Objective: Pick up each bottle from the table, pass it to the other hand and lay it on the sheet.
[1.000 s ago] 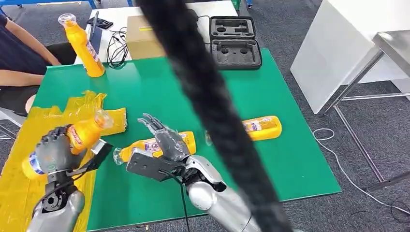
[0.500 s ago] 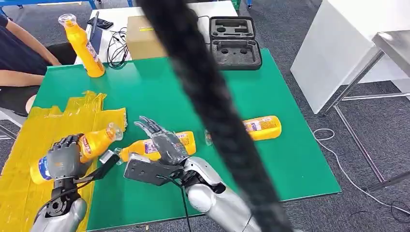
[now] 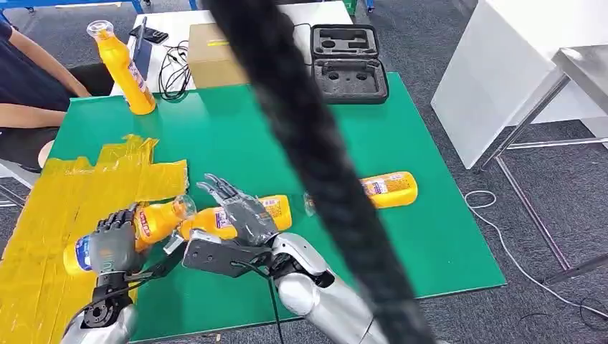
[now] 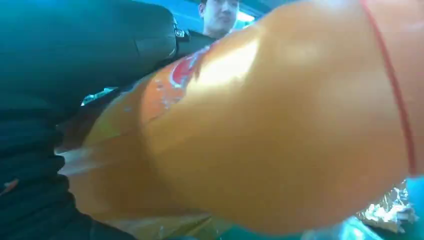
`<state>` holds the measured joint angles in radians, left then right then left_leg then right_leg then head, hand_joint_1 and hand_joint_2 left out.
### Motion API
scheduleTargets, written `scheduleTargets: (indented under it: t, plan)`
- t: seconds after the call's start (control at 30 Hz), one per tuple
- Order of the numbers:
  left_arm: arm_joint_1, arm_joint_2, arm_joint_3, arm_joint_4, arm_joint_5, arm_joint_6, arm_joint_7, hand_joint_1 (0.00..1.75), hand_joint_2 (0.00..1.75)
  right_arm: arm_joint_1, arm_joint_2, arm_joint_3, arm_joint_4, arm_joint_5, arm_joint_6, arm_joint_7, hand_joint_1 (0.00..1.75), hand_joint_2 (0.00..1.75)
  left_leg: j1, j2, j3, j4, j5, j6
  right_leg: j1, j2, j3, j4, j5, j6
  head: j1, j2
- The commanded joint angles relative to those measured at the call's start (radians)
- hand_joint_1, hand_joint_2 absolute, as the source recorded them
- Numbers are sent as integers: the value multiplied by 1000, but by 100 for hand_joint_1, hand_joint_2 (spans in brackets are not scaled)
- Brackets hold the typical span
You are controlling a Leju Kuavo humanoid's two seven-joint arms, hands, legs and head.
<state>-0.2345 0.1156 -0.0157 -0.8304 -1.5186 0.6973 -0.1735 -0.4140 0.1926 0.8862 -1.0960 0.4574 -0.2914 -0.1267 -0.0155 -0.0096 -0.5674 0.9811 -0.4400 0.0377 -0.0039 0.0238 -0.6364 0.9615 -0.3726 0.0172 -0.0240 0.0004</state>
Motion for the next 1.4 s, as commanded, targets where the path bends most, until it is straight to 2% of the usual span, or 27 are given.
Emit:
scheduleTargets:
  t: [0.03, 0.23, 0.3, 0.33, 0.37, 0.4, 0.5, 0.53, 0.57, 0.6, 0.67, 0.7, 0.77, 0.83, 0.9, 0.93, 1.0, 1.07, 1.1, 1.13, 1.17, 1.4]
  plan:
    - [-43, -8, -30, 177, -2, 1, -33, 0, 0, -12, -30, 4, 12, -5, 6, 1, 0, 0, 1, -1, 8, -1, -2, -4, 1, -3, 8, -1, -3, 0, 0, 0]
    - [-26, -77, 144, 135, 37, 1, -122, 0, 0, -6, -34, -4, 4, 2, 4, 12, 0, 0, 0, -3, 7, -1, 0, -2, 0, -5, 8, -1, -1, 0, 0, 0]
    - [-9, -129, 263, 83, 73, 1, -195, 0, 0, -6, -34, -7, 1, 6, 5, 18, 0, 0, 0, -2, 7, -1, 0, -2, 0, -5, 8, -1, -1, 0, 0, 0]
    - [-9, -129, 263, 83, 73, 1, -195, 0, 0, -6, -34, -7, 1, 6, 5, 18, 0, 0, 0, -2, 8, -1, -1, -2, 0, -5, 9, -1, -1, 0, 0, 0]
    - [-15, -166, 351, 68, 100, 1, -258, 0, 0, -6, -35, -9, -3, 7, 8, 20, 0, 0, 0, -3, 9, -1, -2, -3, 0, -6, 10, -1, -2, 0, 0, 0]
    - [-15, -166, 351, 68, 100, 1, -258, 0, 0, -6, -35, -9, -3, 7, 8, 20, 0, 0, 1, -3, 8, 0, -2, -3, 1, -6, 10, -1, -2, 0, 0, 0]
    - [-54, -227, 535, 68, 185, 1, -420, 0, 0, -9, -38, -9, 0, 12, 15, 22, 0, 0, 1, -3, 6, 0, -1, -2, 1, -7, 8, -1, -2, 0, 0, 0]
    - [-54, -227, 535, 68, 185, 1, -420, 0, 0, -9, -38, -9, 0, 12, 15, 22, 0, 0, 1, -3, 8, 0, -2, -3, 2, -7, 9, 0, -3, 0, 0, 0]
    - [-84, -257, 643, 79, 238, 1, -507, 0, 0, -15, -40, -9, 11, 20, 16, 30, 0, 0, 1, -3, 8, 0, -2, -3, 1, -7, 9, 0, -3, 0, 0, 0]
    - [-84, -257, 643, 79, 238, 1, -507, 0, 0, -15, -40, -9, 11, 20, 16, 30, 0, 0, 1, -3, 6, 0, -1, -2, 1, -7, 8, 0, -2, 0, 0, 0]
    - [-90, -267, 533, 49, 575, 1, -525, 0, 0, -23, -45, -23, 33, 23, 11, 36, 0, 0, 1, -5, 6, 1, -1, -3, 2, -10, 8, 0, -3, 0, 0, 0]
    - [-72, -249, 468, 18, 724, 1, -525, 0, 0, -28, -45, -29, 42, 23, 12, 35, 0, 0, 1, -5, 5, 1, -1, -2, 1, -9, 6, 0, -2, 0, 0, 0]
    - [-72, -249, 468, 18, 724, 1, -525, 0, 0, -28, -45, -29, 42, 23, 12, 35, 0, 0, 0, -3, 4, 0, 0, -2, 1, -7, 5, 0, -1, 0, 0, 0]
    - [-56, -254, 383, -80, 895, 1, -525, 0, 0, -39, -41, -39, 56, 21, 12, 30, 0, 0, 0, -2, 5, 0, 0, -2, 1, -6, 5, 0, -1, 0, 0, 0]
    - [-30, -255, 302, -231, 1083, 1, -525, 0, 0, -51, -35, -47, 75, 19, 15, 23, 0, 0, 2, -5, 8, 3, -4, -5, 3, -11, 11, 2, -5, 0, 0, 0]
    - [-27, -256, 285, -260, 1136, 1, -525, 0, 0, -54, -34, -49, 81, 19, 15, 22, 0, 0, 2, -7, 3, 4, -2, -3, 3, -11, 6, 2, -3, 0, 0, 0]
    - [-23, -254, 264, -288, 1196, 1, -525, 0, 0, -57, -33, -51, 87, 22, 15, 22, 0, 0, 2, -6, 2, 5, -2, -3, 3, -10, 5, 3, -3, 0, 0, 0]
    - [-1, -235, 183, -399, 1449, -8, -525, 0, 0, -71, -37, -65, 112, 55, 4, 38, 0, 0, 0, -3, 3, 1, 0, -2, 1, -7, 4, 0, -1, 0, 0, 0]
    - [13, -239, 184, -457, 1573, -65, -525, 0, 0, -80, -45, -74, 122, 91, -4, 55, 0, 0, 1, -3, 5, 2, -2, -3, 2, -7, 7, 1, -3, 0, 0, 0]
    - [20, -246, 193, -478, 1631, -105, -525, 0, 0, -85, -50, -79, 129, 112, -7, 69, 0, 175, 2, -3, 6, 3, -3, -4, 3, -8, 9, 1, -3, 0, 0, 0]
    - [36, -253, 197, -518, 1689, -152, -525, 0, 0, -101, -63, -88, 141, 155, -7, 96, 0, 175, 2, -3, 3, 2, -1, -2, 2, -7, 6, 0, -1, 0, 0, 0]
    - [40, -254, 195, -522, 1689, -152, -525, 0, 0, -105, -68, -95, 141, 153, -6, 95, 0, 175, 1, -2, 7, 1, -2, -3, 1, -7, 8, 0, -2, 0, 0, 0]
